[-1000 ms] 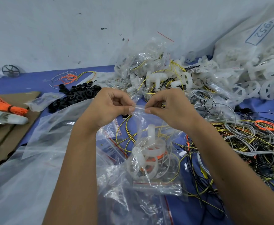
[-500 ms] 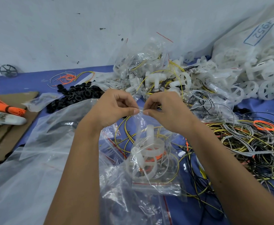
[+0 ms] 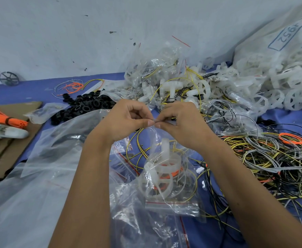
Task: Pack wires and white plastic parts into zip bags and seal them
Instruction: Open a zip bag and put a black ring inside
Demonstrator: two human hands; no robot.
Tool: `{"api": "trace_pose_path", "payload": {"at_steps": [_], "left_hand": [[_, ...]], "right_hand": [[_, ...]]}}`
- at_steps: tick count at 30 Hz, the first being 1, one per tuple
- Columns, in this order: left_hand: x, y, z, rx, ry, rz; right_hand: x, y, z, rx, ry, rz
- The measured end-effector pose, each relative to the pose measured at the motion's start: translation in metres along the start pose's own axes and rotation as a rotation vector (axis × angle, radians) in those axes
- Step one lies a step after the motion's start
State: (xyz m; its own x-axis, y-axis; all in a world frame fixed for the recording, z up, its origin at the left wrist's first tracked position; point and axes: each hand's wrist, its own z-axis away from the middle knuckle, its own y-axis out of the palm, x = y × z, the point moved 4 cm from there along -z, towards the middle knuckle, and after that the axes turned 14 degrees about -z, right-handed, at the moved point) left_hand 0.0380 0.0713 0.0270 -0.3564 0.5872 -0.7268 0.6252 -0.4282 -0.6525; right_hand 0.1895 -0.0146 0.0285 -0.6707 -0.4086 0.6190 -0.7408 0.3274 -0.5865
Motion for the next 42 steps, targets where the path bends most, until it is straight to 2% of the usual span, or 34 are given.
{"api": "trace_pose_path", "payload": {"at_steps": [11, 17, 27, 39, 42], "left_hand": [[0.008, -0.003, -0.002, -0.083, -0.018, -0.092], [0.011, -0.002, -0.001, -0.055, -0.032, -0.089], [0.010, 0.000, -0.002, -0.011, -0.053, -0.121], [0.007, -0.004, 0.000, -0.009, -0.091, -0.099], [0.001, -0.003, -0.002, -0.022, -0.045, -0.140]], "right_hand": [[-0.008, 0.002, 0.006, -0.091, 0.056, -0.008], [-0.007, -0.001, 0.007, -0.054, 0.058, 0.044], [-0.013, -0.003, 0.011, -0.004, 0.128, -0.029], [-0.008, -0.008, 0.007, 0.005, 0.045, 0.065], [-0.006, -0.006, 0.007, 0.001, 0.026, 0.071]]}}
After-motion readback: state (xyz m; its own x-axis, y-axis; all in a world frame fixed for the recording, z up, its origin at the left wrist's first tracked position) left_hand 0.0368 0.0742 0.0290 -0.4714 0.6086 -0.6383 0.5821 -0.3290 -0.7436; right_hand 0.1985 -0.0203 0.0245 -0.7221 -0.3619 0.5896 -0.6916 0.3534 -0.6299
